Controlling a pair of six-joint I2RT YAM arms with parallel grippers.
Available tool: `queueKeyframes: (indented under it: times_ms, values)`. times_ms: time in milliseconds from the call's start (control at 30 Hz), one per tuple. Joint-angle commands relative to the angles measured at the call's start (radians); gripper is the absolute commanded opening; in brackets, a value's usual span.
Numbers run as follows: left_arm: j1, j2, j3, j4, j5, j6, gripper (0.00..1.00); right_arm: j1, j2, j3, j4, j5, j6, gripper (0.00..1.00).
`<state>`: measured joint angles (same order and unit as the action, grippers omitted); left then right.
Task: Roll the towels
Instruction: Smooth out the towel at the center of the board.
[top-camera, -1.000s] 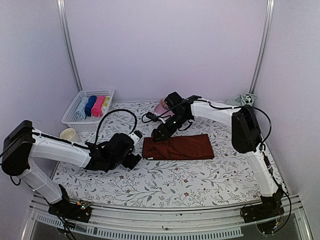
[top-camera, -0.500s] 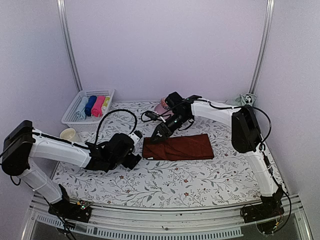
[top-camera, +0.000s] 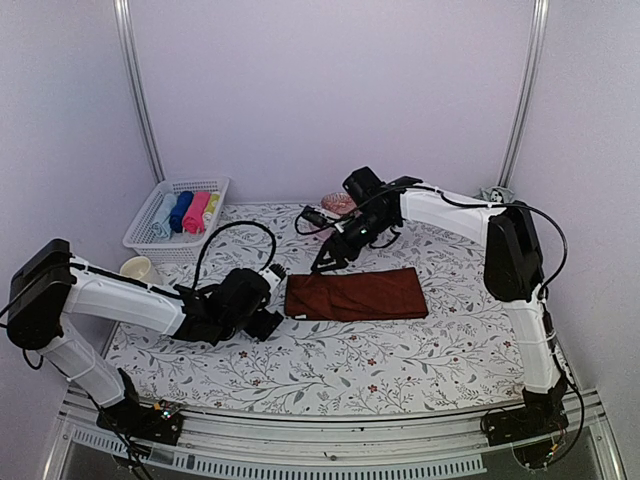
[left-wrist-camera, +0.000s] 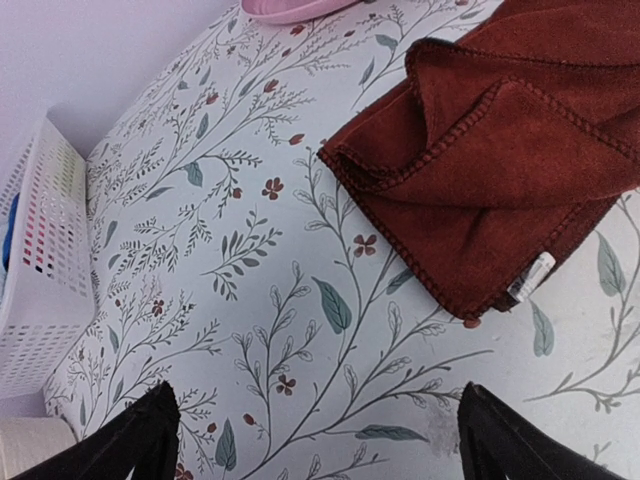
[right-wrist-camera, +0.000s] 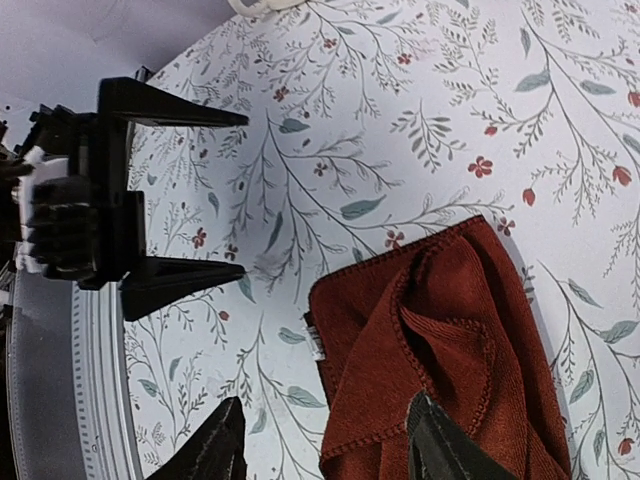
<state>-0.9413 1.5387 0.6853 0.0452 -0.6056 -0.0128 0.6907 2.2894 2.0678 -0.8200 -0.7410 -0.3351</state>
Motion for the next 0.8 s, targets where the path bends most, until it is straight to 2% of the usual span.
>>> queueKeyframes:
  times_ms: [0, 200, 567, 767]
  values:
    - [0.014, -0.015, 0.008, 0.012, 0.008, -0.011, 0.97, -0.006, 0.049, -0.033, -0.042, 0.061, -0.011, 0.57]
    - [0.015, -0.020, 0.008, 0.012, 0.012, -0.011, 0.97, -0.007, 0.050, -0.128, -0.030, 0.052, -0.006, 0.61]
    - [0.014, -0.030, 0.004, 0.012, 0.009, -0.016, 0.97, -0.004, 0.133, -0.124, -0.028, -0.005, 0.005, 0.62]
    - [0.013, -0.021, 0.008, 0.008, 0.007, -0.012, 0.97, 0.010, 0.106, -0.119, -0.065, -0.125, -0.051, 0.62]
